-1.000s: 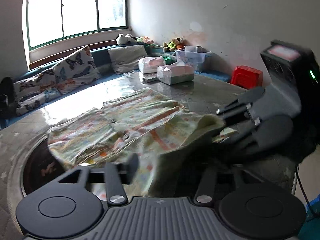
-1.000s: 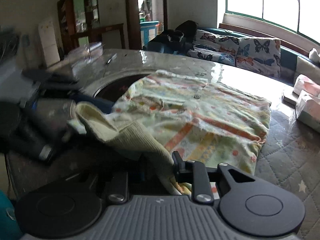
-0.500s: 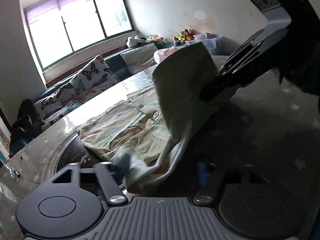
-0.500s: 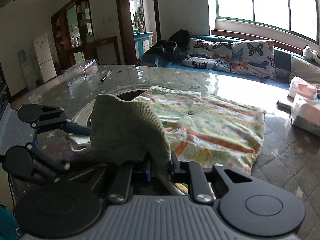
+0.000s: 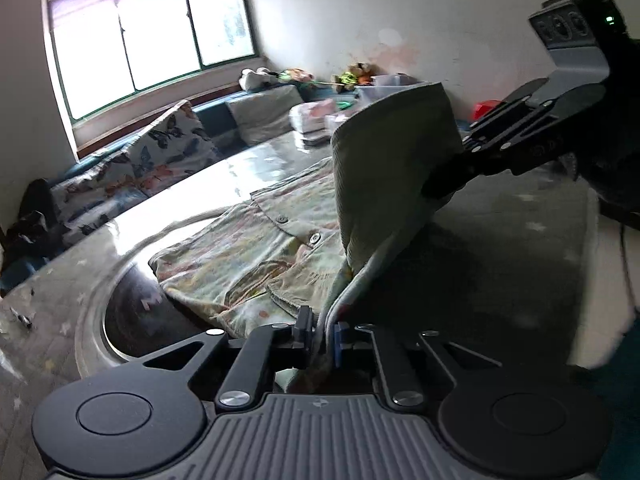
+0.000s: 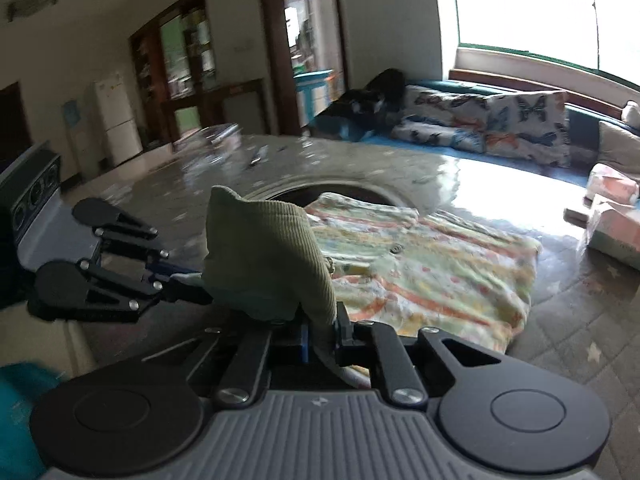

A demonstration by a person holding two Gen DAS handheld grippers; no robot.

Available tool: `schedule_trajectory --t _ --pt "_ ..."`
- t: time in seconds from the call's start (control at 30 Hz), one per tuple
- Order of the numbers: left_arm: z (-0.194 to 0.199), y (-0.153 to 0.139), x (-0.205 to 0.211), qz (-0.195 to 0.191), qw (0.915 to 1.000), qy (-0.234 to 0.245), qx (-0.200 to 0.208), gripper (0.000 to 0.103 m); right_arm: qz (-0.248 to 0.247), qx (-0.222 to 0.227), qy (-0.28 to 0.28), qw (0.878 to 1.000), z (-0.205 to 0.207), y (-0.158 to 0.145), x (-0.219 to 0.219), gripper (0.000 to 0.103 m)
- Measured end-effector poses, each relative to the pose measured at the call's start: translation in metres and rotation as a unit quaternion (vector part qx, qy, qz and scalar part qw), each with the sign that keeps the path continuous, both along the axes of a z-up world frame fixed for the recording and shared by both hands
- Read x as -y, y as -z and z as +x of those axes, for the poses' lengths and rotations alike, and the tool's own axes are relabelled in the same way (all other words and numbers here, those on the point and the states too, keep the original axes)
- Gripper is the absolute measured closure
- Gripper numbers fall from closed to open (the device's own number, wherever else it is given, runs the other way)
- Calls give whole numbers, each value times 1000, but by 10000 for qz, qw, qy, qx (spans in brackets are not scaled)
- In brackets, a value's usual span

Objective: Fold clothes

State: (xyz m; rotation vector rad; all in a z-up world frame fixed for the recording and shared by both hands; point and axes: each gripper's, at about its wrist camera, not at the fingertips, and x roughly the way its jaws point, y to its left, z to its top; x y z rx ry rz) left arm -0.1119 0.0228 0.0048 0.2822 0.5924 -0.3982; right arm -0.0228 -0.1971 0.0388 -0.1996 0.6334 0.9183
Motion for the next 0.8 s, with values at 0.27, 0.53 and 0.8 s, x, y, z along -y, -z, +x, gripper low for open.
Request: schedule_trajectory --t 0.27,0.53,0.8 --pt "-20 -20 -7 -268 9995 -152 -98 92 -115 277 -345 9990 -20 -26 -6 94" --pt "57 -39 -33 -647 9965 -527 9 92 -172 587 -100 9981 50 -45 -35 94" --pt "160 -21 -58 -722 9916 -958 -476 91 -523 476 123 9974 142 -29 -80 94"
